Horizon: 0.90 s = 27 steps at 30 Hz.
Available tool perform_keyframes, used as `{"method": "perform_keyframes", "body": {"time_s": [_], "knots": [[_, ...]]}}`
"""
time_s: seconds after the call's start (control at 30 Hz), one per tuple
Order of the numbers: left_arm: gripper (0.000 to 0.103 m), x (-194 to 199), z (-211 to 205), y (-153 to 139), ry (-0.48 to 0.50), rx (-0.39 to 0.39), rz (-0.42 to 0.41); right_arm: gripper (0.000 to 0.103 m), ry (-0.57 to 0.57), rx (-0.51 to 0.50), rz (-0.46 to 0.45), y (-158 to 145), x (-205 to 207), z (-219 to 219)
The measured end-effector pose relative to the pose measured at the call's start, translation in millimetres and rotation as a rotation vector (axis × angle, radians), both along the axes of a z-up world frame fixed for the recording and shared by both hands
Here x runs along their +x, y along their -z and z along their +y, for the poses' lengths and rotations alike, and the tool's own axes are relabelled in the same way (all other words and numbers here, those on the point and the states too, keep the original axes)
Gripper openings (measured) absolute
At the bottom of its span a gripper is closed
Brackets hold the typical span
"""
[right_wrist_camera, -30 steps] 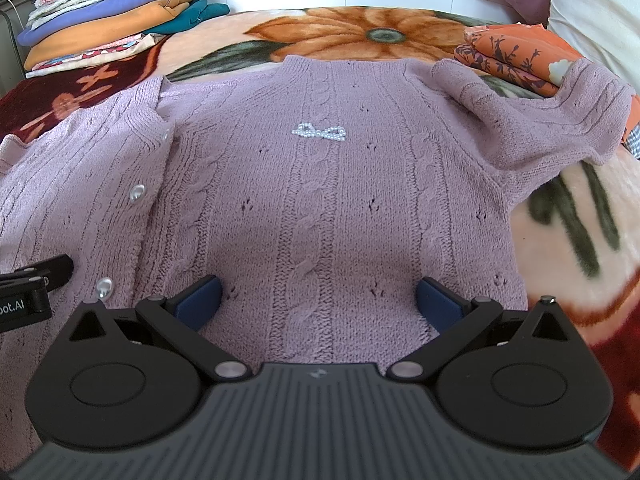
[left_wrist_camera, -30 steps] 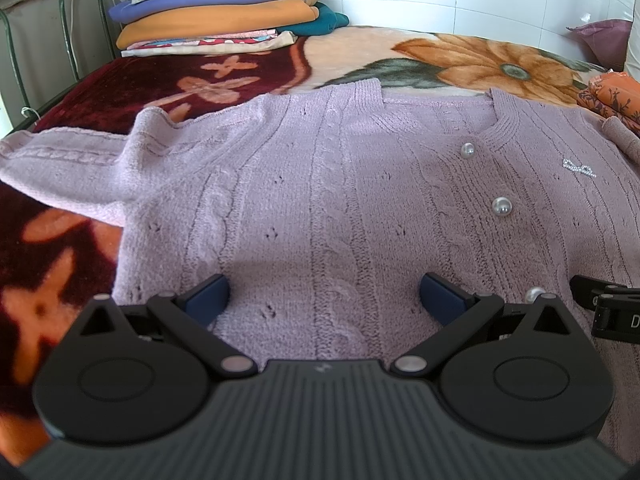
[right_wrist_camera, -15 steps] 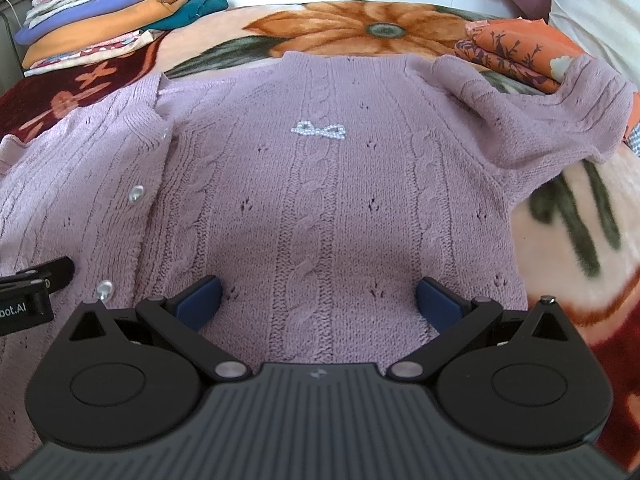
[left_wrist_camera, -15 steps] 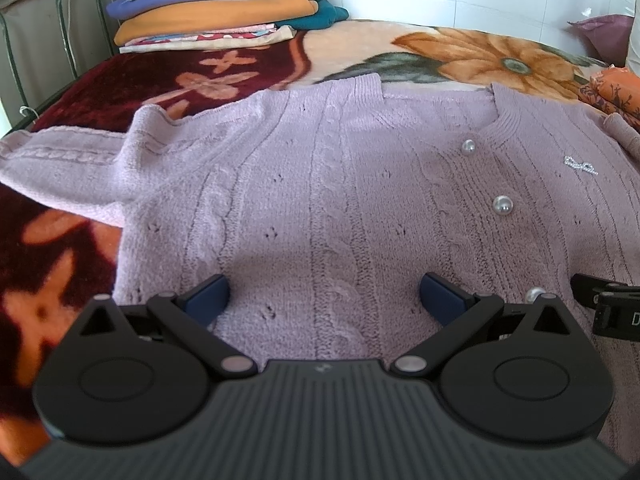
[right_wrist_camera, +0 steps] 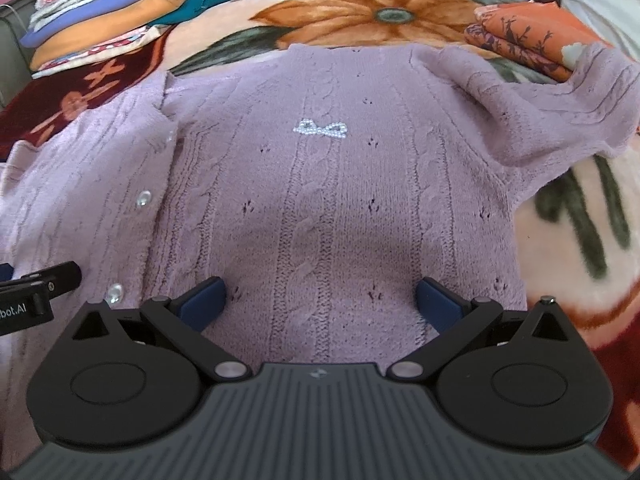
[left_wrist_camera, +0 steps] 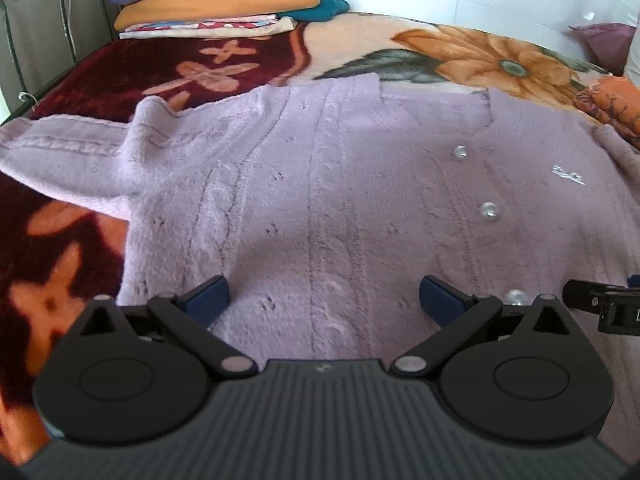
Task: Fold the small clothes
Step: 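Move the right gripper to the cardigan sleeve cuff and close on it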
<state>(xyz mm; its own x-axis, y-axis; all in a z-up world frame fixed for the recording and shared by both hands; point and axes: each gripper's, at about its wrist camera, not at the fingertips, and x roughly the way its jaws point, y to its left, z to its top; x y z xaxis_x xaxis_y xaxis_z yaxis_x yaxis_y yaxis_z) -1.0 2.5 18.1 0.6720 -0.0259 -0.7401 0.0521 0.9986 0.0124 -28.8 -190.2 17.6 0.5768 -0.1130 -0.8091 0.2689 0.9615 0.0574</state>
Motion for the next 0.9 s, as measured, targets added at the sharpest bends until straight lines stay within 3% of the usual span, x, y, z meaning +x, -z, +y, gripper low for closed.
{"method": "perform_keyframes", "body": {"time_s": [0.17,0.37,0.5,0.9], "knots": [[0.103,-1.4,-7.0,-7.7,0.032,-0.001,0.037,0.103,-0.066,0.067,0.008,-18.7,-10.4,-23.5],[0.103,0.4,-11.6,-18.6,0.06,-0.037,0.063,0.103,-0.027,0.119,-0.033,-48.0,-22.8,-80.0],[0.103,1.2,-14.9,-22.5,0.061,-0.036,0.065,0.103,0.096,0.103,-0.06,-61.3,-32.7,-129.4],[0.103,8.0,-21.5,-9.0,0.053,0.007,0.124,0.103,0.369,0.204,-0.126,-65.9,-37.8,-256.3]]}}
